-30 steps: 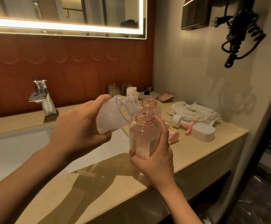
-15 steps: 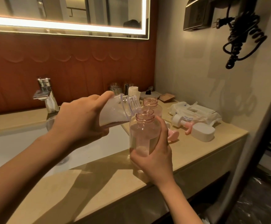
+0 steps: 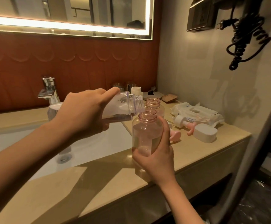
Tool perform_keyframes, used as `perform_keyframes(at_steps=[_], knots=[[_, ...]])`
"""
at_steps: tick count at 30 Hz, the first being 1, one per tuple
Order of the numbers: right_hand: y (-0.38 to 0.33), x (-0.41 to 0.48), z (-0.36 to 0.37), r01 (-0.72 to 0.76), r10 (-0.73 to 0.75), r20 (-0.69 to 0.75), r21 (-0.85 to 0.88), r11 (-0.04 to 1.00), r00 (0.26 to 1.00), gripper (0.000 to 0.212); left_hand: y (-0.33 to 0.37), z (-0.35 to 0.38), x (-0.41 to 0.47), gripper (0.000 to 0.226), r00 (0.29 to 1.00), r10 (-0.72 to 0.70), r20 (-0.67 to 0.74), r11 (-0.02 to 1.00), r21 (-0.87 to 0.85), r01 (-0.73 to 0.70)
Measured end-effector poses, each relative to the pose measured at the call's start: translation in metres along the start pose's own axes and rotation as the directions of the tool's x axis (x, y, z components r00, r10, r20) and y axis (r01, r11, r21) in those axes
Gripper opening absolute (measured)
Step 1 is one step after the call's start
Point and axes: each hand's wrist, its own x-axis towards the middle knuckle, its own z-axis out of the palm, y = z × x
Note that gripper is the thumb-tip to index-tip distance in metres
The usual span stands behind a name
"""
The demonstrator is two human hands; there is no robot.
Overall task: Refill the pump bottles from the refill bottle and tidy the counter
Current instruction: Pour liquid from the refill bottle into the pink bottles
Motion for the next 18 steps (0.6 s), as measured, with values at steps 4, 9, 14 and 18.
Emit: perform_keyframes(at_steps=[4, 9, 14, 18], knots=[[0.003, 0.0007, 0.0007, 0.008, -0.008, -0.009, -0.011, 1.0, 1.0, 0.107, 0.0006, -0.0018, 0.0005, 0.082, 1.0, -0.002, 0.003, 1.0, 0.005, 0.002], [0.0055, 0.0016, 0.002, 0.015, -0.015, -0.015, -0.003, 1.0, 1.0, 0.107, 0.0015, -0.0052, 0.0006, 0.081, 1.0, -0.006, 0.012, 1.0, 0.017, 0.006], [0.0074, 0.0017, 0.0019, 0.018, -0.018, -0.014, -0.004, 1.0, 1.0, 0.107, 0.0008, -0.0047, 0.0024, 0.083, 0.999, -0.009, 0.036, 1.0, -0.005, 0.01], [0.0077, 0.0018, 0.0017, 0.018, -0.018, -0.012, -0.007, 1.0, 1.0, 0.106, 0.0006, -0.005, 0.0027, 0.083, 0.999, -0.017, 0.043, 1.0, -0.007, 0.017]])
